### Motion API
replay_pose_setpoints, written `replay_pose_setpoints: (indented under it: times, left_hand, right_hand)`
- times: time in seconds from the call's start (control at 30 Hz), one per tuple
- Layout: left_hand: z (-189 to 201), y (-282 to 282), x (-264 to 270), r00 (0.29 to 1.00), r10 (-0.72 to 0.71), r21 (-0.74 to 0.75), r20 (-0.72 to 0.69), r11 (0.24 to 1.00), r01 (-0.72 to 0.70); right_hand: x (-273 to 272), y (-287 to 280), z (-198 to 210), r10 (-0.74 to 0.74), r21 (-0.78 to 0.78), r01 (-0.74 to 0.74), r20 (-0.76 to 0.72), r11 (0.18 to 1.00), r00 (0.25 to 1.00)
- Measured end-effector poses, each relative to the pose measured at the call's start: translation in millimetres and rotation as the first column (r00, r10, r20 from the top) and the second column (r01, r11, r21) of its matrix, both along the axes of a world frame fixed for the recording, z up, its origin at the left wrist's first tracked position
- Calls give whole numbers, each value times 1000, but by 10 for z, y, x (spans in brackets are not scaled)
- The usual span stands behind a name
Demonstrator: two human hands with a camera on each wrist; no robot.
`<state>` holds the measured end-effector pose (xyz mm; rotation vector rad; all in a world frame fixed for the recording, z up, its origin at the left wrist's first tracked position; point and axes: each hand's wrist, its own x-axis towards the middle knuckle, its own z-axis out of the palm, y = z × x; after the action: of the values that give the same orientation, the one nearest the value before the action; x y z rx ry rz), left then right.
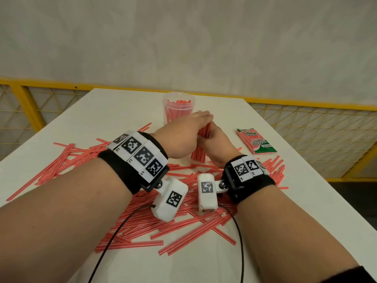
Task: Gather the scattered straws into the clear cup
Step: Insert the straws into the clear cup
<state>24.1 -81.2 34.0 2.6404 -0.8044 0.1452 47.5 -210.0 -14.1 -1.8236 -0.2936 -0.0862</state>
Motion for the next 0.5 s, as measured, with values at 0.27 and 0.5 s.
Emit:
replay_pose_setpoints:
  times: [0.27,0.5]
  left_hand:
    - [108,307,-96,960,274,-343,57,908,-239]
    - [262,564,65,942,58,-425,-330,882,-203]
  right_hand:
    - [-100,-17,240,15,165,-23,50,986,999]
    - [-208,286,943,323,494,-302,45,815,945]
